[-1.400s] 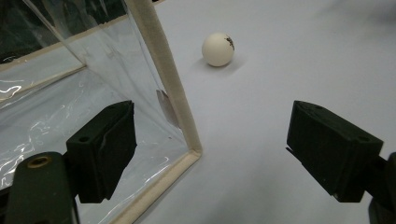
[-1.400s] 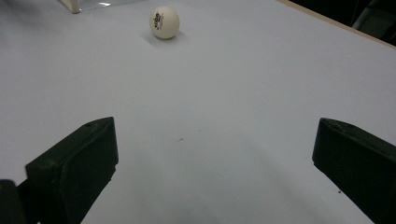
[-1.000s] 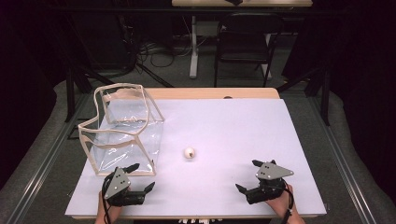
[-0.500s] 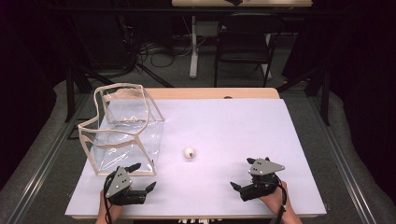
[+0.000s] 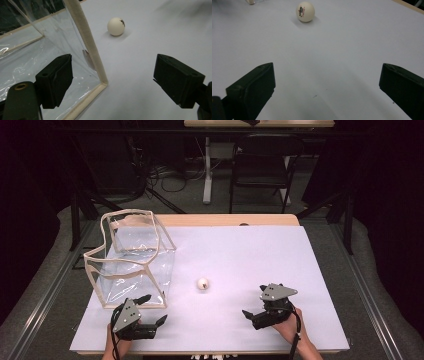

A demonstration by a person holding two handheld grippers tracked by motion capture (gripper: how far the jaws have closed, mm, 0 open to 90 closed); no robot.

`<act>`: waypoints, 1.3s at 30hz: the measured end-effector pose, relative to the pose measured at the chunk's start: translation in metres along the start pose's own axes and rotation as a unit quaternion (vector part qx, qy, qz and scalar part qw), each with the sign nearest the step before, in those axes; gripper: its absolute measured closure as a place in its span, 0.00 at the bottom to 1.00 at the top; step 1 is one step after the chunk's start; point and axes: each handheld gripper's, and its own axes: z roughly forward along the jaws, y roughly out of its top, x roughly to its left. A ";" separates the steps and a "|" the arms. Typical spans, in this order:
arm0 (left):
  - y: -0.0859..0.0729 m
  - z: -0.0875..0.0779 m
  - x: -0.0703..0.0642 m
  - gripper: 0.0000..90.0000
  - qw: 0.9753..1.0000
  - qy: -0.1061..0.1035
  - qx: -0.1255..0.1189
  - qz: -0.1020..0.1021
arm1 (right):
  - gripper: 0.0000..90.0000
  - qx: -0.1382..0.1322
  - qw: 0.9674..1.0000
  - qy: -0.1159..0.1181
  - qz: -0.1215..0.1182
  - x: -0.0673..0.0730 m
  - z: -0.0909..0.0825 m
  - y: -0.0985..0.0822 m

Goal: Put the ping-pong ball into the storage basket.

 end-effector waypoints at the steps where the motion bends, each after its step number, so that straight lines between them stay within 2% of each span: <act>1: 0.000 0.000 0.000 0.18 1.000 0.000 0.000 0.000 | 0.00 0.000 1.000 0.000 0.000 0.000 0.000 0.000; 39: 0.001 0.003 0.001 0.18 1.000 -0.007 -0.001 0.003 | 0.00 0.018 0.999 0.026 -0.009 -0.001 0.038 0.035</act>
